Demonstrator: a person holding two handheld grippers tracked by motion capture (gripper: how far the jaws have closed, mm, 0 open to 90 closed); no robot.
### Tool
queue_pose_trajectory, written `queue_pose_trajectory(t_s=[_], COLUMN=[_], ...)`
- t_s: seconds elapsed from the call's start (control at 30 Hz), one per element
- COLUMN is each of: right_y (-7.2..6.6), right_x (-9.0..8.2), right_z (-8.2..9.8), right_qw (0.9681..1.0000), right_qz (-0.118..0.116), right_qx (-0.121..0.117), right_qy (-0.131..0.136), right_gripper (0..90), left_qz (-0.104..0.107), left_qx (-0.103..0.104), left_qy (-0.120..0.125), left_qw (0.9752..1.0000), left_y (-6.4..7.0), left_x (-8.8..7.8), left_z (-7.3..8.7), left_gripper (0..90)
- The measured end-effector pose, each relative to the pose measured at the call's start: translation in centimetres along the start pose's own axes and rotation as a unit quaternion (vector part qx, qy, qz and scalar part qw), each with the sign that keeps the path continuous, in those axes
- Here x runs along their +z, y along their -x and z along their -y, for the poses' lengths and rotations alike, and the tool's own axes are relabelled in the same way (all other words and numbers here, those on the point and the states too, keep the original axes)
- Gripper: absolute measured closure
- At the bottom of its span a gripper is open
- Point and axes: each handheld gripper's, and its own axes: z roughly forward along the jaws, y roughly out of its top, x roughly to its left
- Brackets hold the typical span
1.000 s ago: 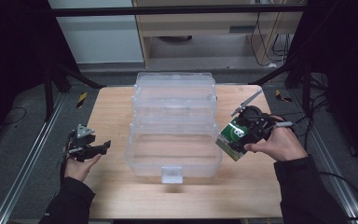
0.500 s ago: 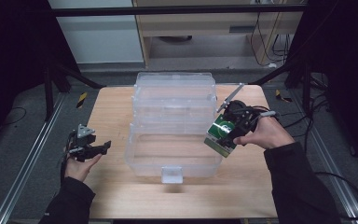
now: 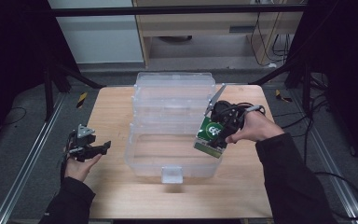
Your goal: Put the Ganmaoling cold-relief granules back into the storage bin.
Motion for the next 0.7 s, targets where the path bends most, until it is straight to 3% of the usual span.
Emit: queue_pose_trajectory(t_s=[0.3,0.47,0.6,0.7], right_y=[0.0,0.0,0.0,0.1], right_x=[1.5,2.0,2.3,2.6], right_z=[-0.9,-1.2,-1.4,-1.4], right_qw=[0.9982,0.9967,0.9947,0.9919], right_qz=[-0.025,-0.034,-0.043,-0.046], right_qx=[-0.053,-0.071,-0.089,-0.115], right_qy=[-0.014,-0.023,-0.028,-0.027], right_gripper=[17.6,17.6,17.6,17.6], left_qz=[0.001,0.001,0.001,0.001], left_qx=[0.0,0.0,0.001,0.001], left_qy=[0.0,0.001,0.0,-0.001], left_qw=[1.0,1.0,1.0,1.0], left_y=[0.0,0.0,0.0,0.0], left_x=[0.0,0.0,0.0,0.0], left_z=[0.0,0.0,0.0,0.0], left_gripper=[31.4,31.3,31.4,31.3])
